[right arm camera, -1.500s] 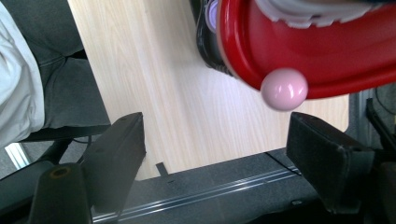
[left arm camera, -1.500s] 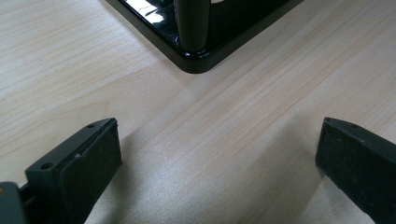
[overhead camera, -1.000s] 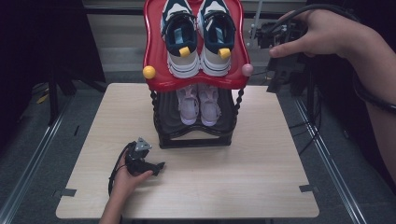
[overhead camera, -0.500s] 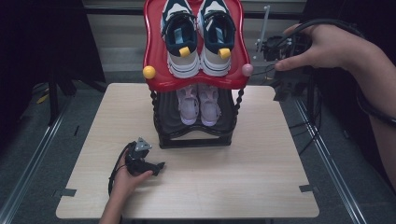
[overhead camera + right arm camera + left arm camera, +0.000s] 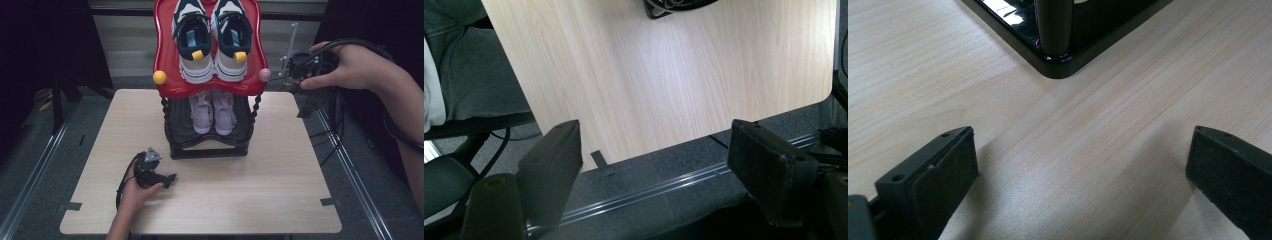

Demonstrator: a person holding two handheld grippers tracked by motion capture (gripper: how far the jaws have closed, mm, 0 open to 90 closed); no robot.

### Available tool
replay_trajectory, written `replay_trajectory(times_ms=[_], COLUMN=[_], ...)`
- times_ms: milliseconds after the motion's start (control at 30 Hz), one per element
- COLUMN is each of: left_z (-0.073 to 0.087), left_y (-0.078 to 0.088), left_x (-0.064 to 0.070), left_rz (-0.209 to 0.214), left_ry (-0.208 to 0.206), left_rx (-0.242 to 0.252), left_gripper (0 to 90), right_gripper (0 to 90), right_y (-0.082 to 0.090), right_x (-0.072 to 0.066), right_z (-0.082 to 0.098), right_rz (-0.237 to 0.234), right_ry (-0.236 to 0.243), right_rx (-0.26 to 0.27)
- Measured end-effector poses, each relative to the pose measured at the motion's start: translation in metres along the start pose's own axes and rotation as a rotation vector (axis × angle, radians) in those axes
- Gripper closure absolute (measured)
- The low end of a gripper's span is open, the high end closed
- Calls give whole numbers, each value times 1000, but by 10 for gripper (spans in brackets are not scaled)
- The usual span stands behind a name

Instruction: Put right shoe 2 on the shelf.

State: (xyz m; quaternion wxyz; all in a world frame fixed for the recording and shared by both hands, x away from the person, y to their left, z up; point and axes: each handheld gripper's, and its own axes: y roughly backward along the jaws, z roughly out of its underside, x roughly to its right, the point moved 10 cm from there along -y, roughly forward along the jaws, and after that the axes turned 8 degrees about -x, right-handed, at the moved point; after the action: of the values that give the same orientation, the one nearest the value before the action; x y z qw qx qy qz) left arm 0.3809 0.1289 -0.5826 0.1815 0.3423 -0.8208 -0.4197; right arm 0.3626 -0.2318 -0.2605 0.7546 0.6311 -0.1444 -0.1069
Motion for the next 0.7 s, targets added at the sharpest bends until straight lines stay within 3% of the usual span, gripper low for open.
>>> replay_trajectory(times_ms=[667, 700], left_z=[-1, -1], left_y=[0, 0], left_x=[1, 1], left_rz=[1, 1], left_ry=[11, 11], left_rx=[7, 7], left_gripper=[0, 0], right_gripper=[214, 214], right_y=[-36, -38], right_x=[-5, -8], right_z=[14, 15], right_rz=[-19, -30], right_ry=[-11, -29], right_rx=[39, 36])
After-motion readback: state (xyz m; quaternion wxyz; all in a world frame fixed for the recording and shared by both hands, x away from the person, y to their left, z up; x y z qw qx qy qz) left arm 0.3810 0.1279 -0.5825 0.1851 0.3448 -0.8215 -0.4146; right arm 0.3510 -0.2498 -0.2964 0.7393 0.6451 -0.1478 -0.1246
